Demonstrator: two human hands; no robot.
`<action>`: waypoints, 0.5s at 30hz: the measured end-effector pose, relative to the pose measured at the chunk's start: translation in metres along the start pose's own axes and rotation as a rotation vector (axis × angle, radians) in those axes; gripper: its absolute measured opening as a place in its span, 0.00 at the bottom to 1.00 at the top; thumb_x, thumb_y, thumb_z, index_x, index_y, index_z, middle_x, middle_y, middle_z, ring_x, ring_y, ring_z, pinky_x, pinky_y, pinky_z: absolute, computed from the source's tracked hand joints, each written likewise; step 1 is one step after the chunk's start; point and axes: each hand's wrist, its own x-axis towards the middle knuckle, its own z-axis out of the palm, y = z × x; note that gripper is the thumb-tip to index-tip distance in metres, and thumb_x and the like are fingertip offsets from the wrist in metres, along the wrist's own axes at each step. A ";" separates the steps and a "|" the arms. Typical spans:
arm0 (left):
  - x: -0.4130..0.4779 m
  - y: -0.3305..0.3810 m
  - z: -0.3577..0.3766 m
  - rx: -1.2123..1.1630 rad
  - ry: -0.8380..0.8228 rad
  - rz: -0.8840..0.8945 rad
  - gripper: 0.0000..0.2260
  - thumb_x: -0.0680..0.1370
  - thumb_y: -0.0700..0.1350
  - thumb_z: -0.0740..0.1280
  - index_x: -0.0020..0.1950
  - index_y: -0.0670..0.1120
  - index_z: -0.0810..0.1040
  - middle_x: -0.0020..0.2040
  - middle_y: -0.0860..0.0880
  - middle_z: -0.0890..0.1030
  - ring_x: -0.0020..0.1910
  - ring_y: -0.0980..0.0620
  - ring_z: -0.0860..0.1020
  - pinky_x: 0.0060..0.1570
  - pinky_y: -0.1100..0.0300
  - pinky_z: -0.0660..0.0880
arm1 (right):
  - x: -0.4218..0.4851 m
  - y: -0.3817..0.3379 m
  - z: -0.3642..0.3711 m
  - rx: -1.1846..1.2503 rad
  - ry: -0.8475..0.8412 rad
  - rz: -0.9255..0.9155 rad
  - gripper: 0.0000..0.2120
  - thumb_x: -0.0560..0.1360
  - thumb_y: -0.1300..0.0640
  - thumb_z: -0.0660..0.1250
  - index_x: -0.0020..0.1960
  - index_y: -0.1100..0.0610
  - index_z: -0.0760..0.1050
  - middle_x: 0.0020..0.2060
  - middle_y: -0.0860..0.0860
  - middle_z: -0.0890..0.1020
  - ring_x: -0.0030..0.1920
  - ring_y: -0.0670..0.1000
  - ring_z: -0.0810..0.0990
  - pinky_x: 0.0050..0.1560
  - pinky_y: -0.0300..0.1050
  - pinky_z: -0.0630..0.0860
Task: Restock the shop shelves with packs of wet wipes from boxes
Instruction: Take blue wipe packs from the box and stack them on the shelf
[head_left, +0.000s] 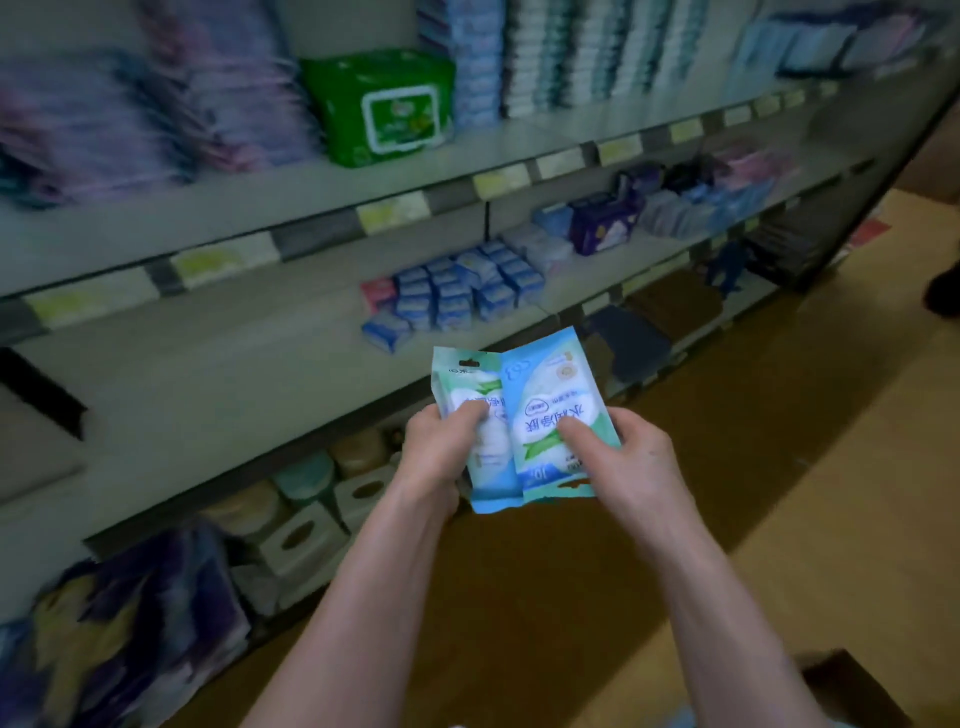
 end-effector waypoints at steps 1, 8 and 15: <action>0.003 0.008 -0.016 -0.035 0.018 0.001 0.04 0.77 0.39 0.66 0.51 0.42 0.78 0.44 0.43 0.84 0.38 0.46 0.83 0.34 0.53 0.81 | 0.002 -0.011 0.015 0.004 -0.026 -0.018 0.05 0.75 0.47 0.68 0.43 0.45 0.73 0.43 0.46 0.84 0.43 0.47 0.84 0.47 0.55 0.82; 0.014 0.056 -0.105 -0.233 0.144 0.061 0.07 0.78 0.44 0.65 0.48 0.41 0.76 0.37 0.44 0.83 0.29 0.48 0.81 0.30 0.56 0.79 | 0.013 -0.082 0.096 0.068 -0.242 -0.111 0.02 0.75 0.50 0.68 0.45 0.48 0.77 0.42 0.49 0.86 0.42 0.48 0.85 0.47 0.55 0.82; 0.017 0.090 -0.165 -0.399 0.313 0.168 0.21 0.72 0.48 0.73 0.58 0.37 0.77 0.46 0.39 0.84 0.39 0.42 0.84 0.37 0.47 0.81 | 0.029 -0.137 0.156 0.069 -0.569 -0.230 0.13 0.73 0.56 0.71 0.56 0.49 0.75 0.44 0.46 0.84 0.37 0.43 0.84 0.31 0.39 0.78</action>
